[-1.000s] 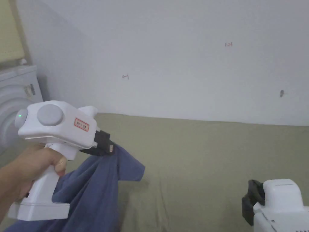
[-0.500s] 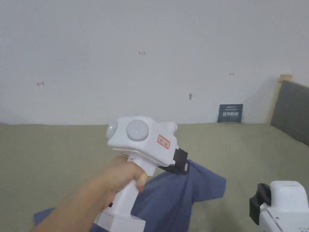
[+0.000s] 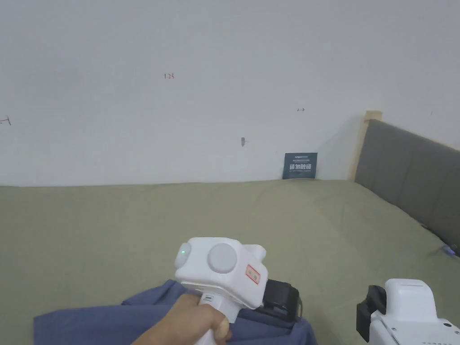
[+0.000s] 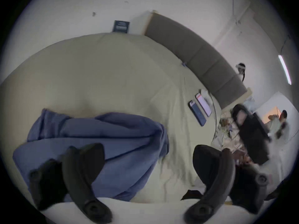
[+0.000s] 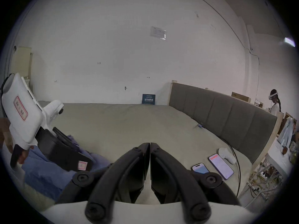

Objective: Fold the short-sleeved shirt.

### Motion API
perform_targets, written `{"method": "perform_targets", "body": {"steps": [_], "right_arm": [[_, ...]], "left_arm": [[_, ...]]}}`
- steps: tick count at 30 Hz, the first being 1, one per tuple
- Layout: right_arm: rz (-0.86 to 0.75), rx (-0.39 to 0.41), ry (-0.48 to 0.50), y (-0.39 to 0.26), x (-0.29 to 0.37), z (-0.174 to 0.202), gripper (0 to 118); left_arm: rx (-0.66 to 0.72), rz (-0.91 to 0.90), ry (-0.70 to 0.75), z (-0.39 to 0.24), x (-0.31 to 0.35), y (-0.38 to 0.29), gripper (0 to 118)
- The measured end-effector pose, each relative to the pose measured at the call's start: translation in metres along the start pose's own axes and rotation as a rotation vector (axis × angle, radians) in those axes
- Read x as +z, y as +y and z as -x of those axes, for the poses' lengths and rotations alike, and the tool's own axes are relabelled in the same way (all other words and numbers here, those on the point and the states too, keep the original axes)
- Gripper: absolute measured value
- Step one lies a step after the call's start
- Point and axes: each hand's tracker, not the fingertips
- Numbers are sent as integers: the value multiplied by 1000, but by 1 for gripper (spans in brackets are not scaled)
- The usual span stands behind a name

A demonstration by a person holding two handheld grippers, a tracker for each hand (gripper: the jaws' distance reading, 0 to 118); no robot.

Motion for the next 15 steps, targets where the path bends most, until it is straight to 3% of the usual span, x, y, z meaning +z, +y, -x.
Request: {"method": "perform_targets", "body": {"steps": [2, 5, 6, 7, 8, 11, 15], "right_arm": [[2, -1, 24, 0, 0, 6, 8], [-3, 3, 50, 3, -1, 17, 8], [-7, 6, 64, 5, 0, 21, 8], [-9, 7, 73, 6, 1, 24, 8], [-18, 10, 82, 8, 1, 29, 8], [-31, 17, 104, 11, 3, 38, 8], [-33, 36, 133, 9, 2, 47, 8]], "left_arm": [[52, -111, -71, 14, 45, -9, 87], [97, -355, 73, 35, 115, -36, 57], [91, -447, 165, 41, 139, -53, 38], [90, -511, 250, 45, 157, -69, 7], [82, -572, 354, 51, 175, -87, 1], [126, -715, 595, 76, 213, -141, 0], [225, -741, 622, 98, 243, -210, 0]]}}
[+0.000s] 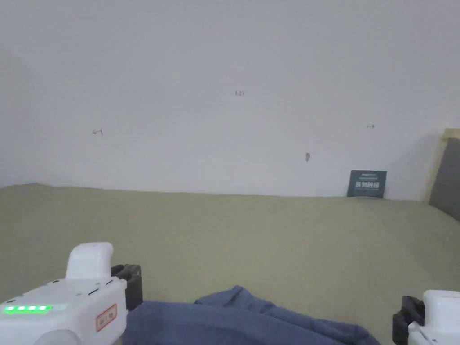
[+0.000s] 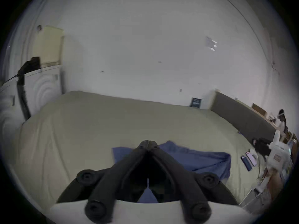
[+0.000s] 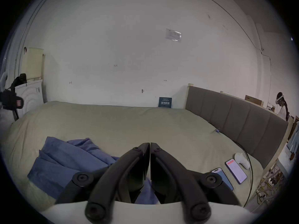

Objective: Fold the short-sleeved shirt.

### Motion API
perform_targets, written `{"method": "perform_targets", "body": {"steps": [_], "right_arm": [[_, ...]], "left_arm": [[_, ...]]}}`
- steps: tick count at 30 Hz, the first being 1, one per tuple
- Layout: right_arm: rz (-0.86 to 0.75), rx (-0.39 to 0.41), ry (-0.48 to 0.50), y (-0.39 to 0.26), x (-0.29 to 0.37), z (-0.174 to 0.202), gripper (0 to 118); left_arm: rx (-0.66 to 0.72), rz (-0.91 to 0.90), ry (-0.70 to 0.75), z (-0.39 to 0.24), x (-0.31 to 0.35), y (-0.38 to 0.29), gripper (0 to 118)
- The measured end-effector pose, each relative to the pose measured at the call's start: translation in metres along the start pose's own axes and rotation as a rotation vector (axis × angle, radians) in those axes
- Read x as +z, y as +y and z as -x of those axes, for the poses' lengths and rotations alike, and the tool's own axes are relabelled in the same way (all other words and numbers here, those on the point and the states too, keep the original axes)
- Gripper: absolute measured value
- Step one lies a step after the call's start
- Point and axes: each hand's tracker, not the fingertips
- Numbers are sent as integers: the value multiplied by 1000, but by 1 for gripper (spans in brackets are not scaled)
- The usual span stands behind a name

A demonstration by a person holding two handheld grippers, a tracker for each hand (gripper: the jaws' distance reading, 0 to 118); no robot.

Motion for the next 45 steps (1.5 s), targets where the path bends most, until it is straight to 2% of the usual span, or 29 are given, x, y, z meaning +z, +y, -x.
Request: {"method": "perform_targets", "body": {"steps": [3, 9, 14, 18, 19, 20, 22, 23, 26, 29, 32, 34, 36, 37, 38, 39, 40, 41, 42, 43, 44, 45], "right_arm": [[9, -3, 14, -5, -1, 6, 8], [33, 8, 31, -16, -7, 12, 8], [36, 29, 26, -13, -16, 11, 8], [22, 46, 18, -11, -25, 8, 8], [21, 49, 16, -10, -27, 7, 8], [21, 52, 16, -10, -29, 6, 8], [25, 67, 11, -10, -34, 5, 8], [27, 75, 9, -11, -37, 4, 8], [35, 86, 5, -15, -43, 0, 8], [55, 98, -7, -21, -51, -4, 8], [73, 92, -9, -28, -58, -7, 8], [83, 88, -10, -32, -60, -8, 8], [96, 82, -14, -35, -63, -10, 8], [108, 78, -9, -36, -65, -11, 8], [128, 75, 2, -36, -67, -11, 8], [150, 74, 20, -37, -70, -12, 8], [181, 63, 48, -37, -72, -12, 10], [201, 44, 68, -38, -74, -13, 12], [224, 28, 93, -39, -77, -13, 19], [248, 5, 119, -40, -79, -12, 36], [286, -25, 149, -42, -82, -11, 57], [336, -38, 175, -44, -88, -11, 89]], "left_arm": [[9, 28, 70, 25, 14, -21, 0], [66, 109, 88, 43, 4, -39, 0], [92, 291, 22, 56, -70, -13, 0], [24, 434, -4, 61, -156, 15, 1], [0, 503, -10, 61, -178, 21, 13], [-45, 559, 29, 60, -202, 25, 40], [-117, 567, 114, 43, -221, 27, 114], [-108, 614, 120, 44, -240, 27, 118], [4, 703, 74, 45, -267, 20, 114], [96, 844, 87, 48, -290, 1, 110], [93, 881, 100, 52, -305, -18, 105], [29, 862, 107, 53, -304, -23, 100], [-22, 827, 194, 46, -295, -18, 77], [-41, 810, 188, 45, -291, -15, 52], [-46, 792, 133, 46, -291, -9, 15], [-10, 785, 47, 45, -289, -7, 2], [17, 780, 3, 42, -285, -5, 2], [-9, 788, 59, 38, -284, -4, 2], [-58, 787, 73, 34, -283, -4, 2], [-93, 782, 77, 31, -283, -4, 2], [-88, 791, 68, 30, -283, -5, 2], [-83, 795, 64, 29, -283, -5, 2]]}}
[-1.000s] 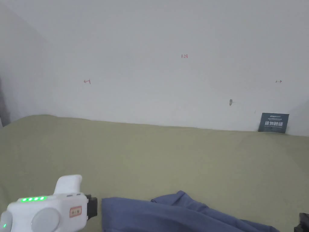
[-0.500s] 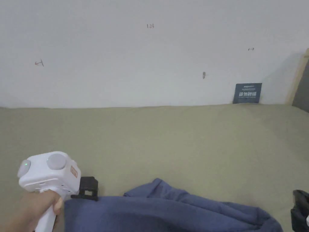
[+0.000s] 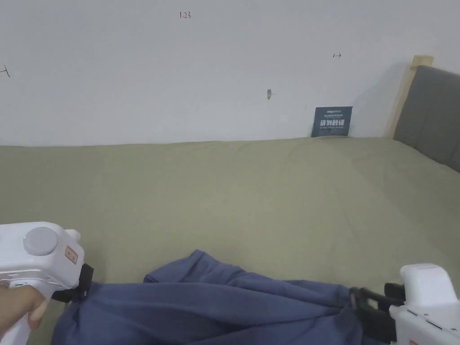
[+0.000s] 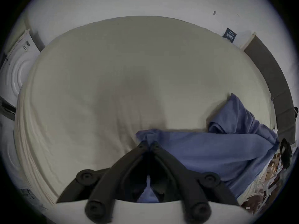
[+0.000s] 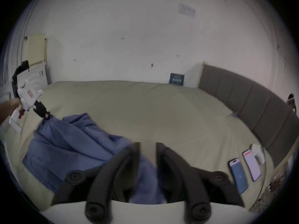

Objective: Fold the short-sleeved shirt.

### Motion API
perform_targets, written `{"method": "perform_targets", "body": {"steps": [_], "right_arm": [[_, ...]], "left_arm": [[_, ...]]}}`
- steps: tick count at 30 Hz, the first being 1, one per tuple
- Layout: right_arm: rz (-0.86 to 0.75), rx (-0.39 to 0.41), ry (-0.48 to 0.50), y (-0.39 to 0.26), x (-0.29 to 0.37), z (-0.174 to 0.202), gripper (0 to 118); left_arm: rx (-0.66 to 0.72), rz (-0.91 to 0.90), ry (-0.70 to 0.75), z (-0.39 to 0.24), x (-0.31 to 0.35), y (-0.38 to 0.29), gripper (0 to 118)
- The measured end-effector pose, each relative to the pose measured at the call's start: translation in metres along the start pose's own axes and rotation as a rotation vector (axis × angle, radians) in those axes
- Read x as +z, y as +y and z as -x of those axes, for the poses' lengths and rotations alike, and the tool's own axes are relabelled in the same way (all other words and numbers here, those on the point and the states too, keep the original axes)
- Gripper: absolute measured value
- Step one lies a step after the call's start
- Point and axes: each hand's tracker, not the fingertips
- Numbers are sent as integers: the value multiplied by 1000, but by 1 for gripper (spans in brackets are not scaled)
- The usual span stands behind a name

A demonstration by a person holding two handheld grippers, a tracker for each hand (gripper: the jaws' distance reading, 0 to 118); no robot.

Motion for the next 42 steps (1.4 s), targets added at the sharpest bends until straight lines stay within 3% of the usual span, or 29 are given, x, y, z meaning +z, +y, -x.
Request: {"method": "perform_targets", "body": {"steps": [1, 2, 3, 7, 8, 9, 12, 13, 25, 29, 34, 42], "right_arm": [[46, -21, 28, -1, -6, -1, 118], [111, -49, 54, -4, -15, -3, 114], [77, -56, 107, -3, -18, -6, 113], [155, -94, 24, -10, -37, -12, 109], [150, -99, 25, -11, -39, -16, 95], [148, -107, 33, -10, -39, -20, 64], [137, -99, 75, -11, -33, -16, 23], [140, -112, 75, -10, -35, -16, 14], [25, -56, 96, 37, -5, 5, 13], [-35, -74, 130, 70, 2, 9, 13], [-86, 10, 149, 114, 5, 21, 13], [-238, 31, 154, 199, 10, 25, 13]], "left_arm": [[3, 1, -3, -1, 0, 0, 2], [11, -1, -6, 0, 0, -1, 2], [16, -3, -7, 0, 0, -3, 2], [33, 1, -25, 6, -2, -6, 2], [41, -1, -35, 7, -1, -7, 2], [45, -6, -42, 9, 0, -8, 2], [46, -16, -52, 11, 4, -11, 2], [45, -16, -53, 19, -5, -3, 2], [105, -328, -108, 37, 101, -5, 1], [99, -384, -146, 44, 142, 3, 2], [74, -515, -142, 45, 178, 9, 1], [84, -683, -117, 55, 240, 34, 1]]}}
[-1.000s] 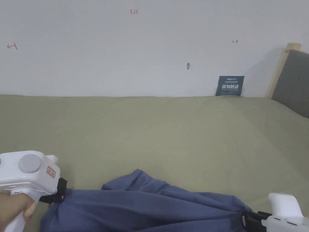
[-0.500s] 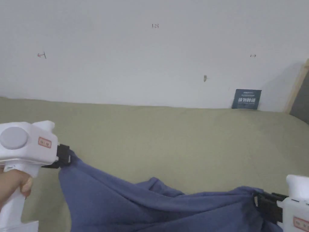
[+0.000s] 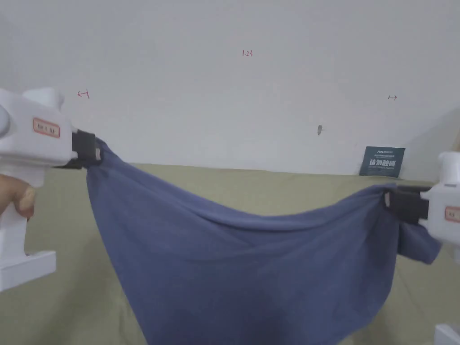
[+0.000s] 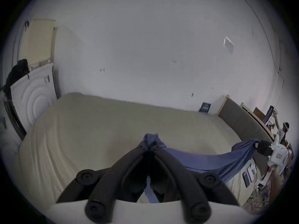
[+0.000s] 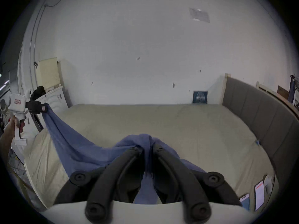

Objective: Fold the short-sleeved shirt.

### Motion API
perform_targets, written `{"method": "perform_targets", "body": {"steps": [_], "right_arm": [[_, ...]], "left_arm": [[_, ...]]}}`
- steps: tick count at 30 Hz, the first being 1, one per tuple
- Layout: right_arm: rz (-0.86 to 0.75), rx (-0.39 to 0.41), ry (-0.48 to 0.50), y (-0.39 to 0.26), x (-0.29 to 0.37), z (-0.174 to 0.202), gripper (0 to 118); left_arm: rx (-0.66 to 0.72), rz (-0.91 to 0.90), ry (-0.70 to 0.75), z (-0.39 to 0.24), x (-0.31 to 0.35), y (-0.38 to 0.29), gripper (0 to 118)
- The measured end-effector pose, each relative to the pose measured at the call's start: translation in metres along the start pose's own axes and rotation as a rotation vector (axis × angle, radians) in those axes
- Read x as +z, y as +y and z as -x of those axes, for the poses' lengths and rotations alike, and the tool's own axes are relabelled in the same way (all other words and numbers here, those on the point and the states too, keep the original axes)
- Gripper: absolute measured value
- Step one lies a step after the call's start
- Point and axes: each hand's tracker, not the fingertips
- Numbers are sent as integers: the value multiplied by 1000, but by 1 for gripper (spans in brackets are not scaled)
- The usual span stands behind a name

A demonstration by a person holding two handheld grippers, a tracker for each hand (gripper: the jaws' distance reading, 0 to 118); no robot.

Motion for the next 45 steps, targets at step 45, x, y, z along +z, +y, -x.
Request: {"method": "perform_targets", "body": {"steps": [45], "right_arm": [[198, -94, -36, -163, 17, -41, 12]], "left_arm": [[136, 177, 46, 40, 53, -235, 1]]}}
